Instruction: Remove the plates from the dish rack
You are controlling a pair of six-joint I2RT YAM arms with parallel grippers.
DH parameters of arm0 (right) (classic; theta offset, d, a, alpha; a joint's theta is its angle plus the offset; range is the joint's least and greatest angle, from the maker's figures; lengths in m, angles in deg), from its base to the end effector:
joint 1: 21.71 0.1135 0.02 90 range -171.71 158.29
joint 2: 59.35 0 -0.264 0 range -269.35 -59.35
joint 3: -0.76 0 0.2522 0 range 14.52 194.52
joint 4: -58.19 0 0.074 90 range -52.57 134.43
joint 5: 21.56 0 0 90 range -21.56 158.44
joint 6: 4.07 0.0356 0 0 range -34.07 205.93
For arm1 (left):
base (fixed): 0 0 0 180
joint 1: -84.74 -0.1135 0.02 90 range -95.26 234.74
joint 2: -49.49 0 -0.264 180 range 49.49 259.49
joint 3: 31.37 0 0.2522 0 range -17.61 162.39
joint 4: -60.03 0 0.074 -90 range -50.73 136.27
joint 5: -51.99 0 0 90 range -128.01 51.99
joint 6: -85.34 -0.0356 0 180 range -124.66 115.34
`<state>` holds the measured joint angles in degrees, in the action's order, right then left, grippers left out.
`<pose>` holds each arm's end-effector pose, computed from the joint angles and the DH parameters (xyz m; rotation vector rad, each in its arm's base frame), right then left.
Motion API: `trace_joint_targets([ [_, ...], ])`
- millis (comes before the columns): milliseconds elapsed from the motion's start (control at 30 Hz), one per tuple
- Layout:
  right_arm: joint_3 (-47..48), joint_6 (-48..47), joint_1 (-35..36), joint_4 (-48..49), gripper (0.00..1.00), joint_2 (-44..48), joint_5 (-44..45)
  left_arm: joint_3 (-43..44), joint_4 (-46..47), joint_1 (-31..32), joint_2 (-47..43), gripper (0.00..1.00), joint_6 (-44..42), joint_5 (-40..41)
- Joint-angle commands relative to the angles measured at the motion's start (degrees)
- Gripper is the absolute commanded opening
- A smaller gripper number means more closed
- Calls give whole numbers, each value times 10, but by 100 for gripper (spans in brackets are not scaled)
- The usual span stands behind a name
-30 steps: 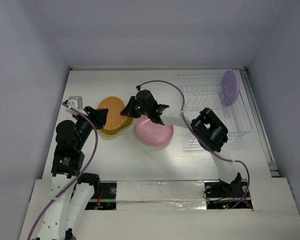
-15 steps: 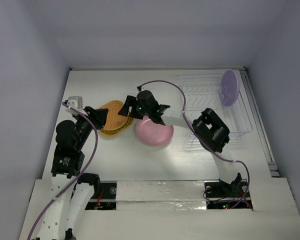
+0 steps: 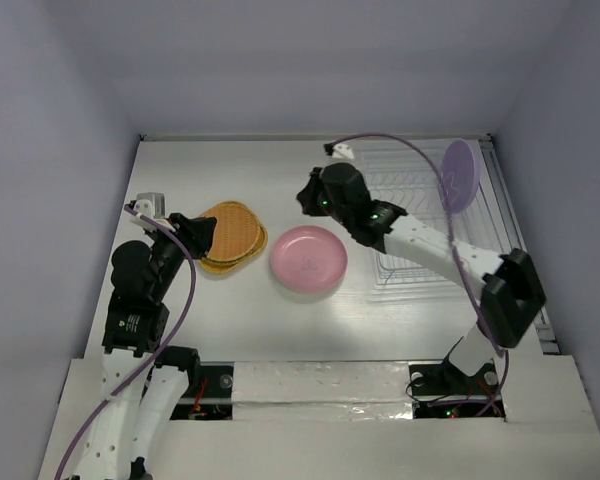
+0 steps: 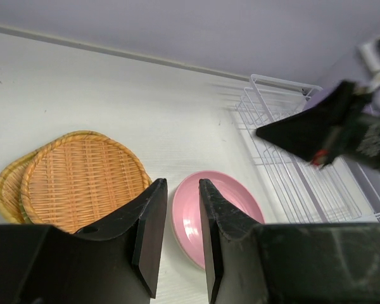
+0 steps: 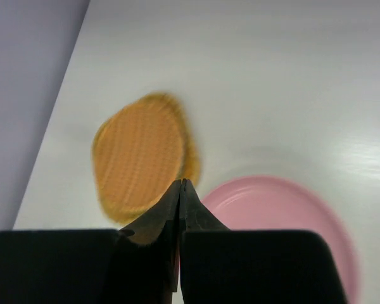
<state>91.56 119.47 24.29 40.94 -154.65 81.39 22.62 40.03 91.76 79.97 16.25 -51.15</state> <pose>0.2814 0.2799 0.3163 -0.0641 2.0044 0.6924 0.1302 -0.0242 0.3547 0.0010 1.5374 -0.5621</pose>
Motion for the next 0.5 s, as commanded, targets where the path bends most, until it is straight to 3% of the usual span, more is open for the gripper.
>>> trace_joint_targets([
  [0, -47, -73, -69, -54, 0, 90, 167, 14, 27, 2, -9, 24, 0, -6],
  [167, -118, -114, -251, -108, 0, 214, 246, 14, 27, 8, -15, 24, 1, -6],
  [367, -126, -155, -376, -138, 0, 234, 255, 16, 25, 26, -20, 24, 1, -2],
  [433, -113, -157, -388, -154, 13, 211, 268, 16, 24, 34, -24, 24, -1, 0],
  [467, -109, -161, -388, -155, 34, 198, 269, 17, 23, 40, -24, 24, 0, 3],
])
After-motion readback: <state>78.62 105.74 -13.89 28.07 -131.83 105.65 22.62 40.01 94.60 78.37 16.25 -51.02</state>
